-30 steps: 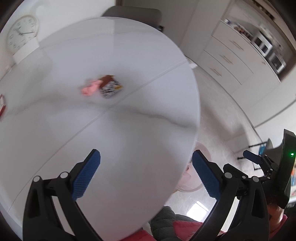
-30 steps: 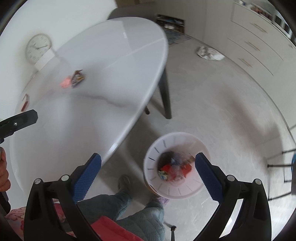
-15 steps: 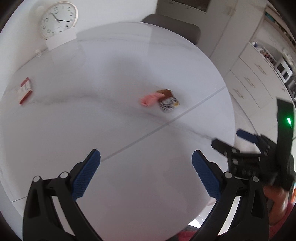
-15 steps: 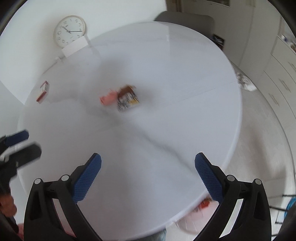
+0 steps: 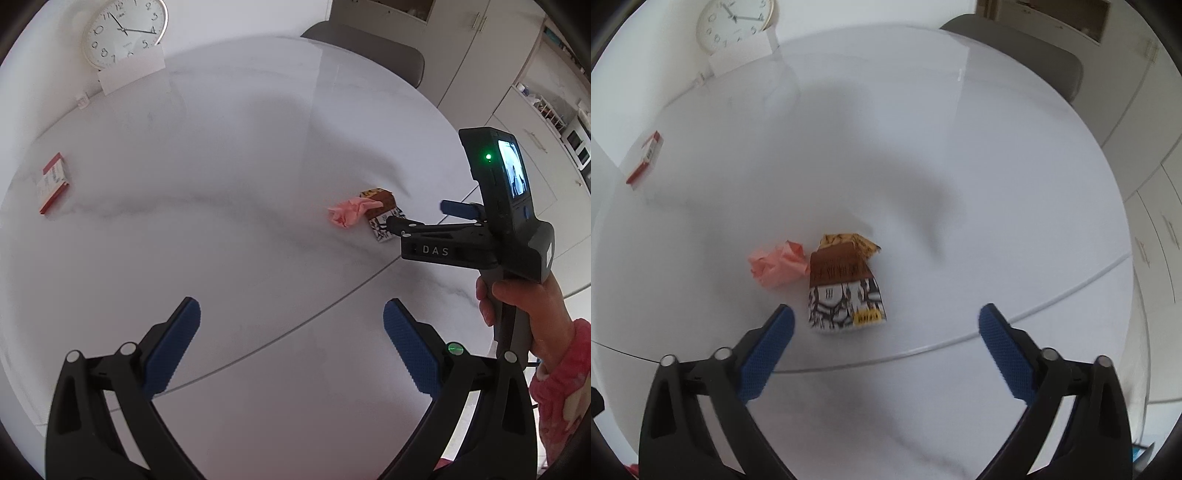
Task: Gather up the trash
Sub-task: 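Grasp the brown-and-white snack wrapper with the right tool, then grasp the crumpled pink paper with the left tool while the right tool holds the wrapper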
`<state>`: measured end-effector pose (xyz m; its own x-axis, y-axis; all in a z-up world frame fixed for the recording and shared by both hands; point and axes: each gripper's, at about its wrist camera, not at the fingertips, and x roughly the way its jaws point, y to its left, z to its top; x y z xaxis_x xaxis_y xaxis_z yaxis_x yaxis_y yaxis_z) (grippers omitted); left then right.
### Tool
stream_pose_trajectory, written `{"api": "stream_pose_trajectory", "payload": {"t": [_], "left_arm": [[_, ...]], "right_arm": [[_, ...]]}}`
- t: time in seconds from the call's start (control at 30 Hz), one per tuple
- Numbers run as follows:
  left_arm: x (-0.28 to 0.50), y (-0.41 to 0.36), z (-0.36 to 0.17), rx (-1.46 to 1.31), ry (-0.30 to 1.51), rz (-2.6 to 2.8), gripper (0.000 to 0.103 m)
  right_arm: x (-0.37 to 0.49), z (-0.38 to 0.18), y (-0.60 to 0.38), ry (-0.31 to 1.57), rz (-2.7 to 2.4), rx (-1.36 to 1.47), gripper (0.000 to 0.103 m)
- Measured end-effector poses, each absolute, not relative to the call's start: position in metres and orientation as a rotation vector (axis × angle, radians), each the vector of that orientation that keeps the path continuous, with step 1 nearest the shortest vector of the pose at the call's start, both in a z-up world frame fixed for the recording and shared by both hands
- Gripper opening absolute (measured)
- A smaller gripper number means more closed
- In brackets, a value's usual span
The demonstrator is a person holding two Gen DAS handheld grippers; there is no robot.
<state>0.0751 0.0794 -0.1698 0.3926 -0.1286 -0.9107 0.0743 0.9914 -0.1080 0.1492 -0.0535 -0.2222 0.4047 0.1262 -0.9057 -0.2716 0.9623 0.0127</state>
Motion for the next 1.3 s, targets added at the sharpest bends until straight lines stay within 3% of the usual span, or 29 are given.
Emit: {"api": "stream_pose_trajectory", "payload": {"t": [0.33, 0.5, 0.6, 0.93, 1.17, 1.3], "left_arm": [[0.099, 0.071, -0.192, -0.051, 1.205, -0.148, 0.095], [0.104, 0.063, -0.198, -0.039, 1.206, -0.161, 0.095], [0.11, 0.055, -0.201, -0.018, 1.199, -0.173, 0.095], [0.162, 0.005, -0.224, 0.12, 1.154, -0.25, 0.094], [0.188, -0.012, -0.244, 0.119, 1.187, -0.251, 0.078], [0.19, -0.016, -0.25, 0.107, 1.196, -0.252, 0.059]], "right_arm": [[0.156, -0.235, -0.042, 1.156, 0.308, -0.204, 0.075], [0.158, -0.231, -0.033, 1.141, 0.333, -0.225, 0.045], [0.156, -0.229, -0.038, 1.146, 0.342, -0.2, 0.033], [0.145, -0.215, -0.086, 1.146, 0.288, -0.033, 0.032], [0.135, -0.206, -0.1, 1.134, 0.262, 0.051, 0.032], [0.13, -0.207, -0.112, 1.131, 0.259, 0.077, 0.032]]}}
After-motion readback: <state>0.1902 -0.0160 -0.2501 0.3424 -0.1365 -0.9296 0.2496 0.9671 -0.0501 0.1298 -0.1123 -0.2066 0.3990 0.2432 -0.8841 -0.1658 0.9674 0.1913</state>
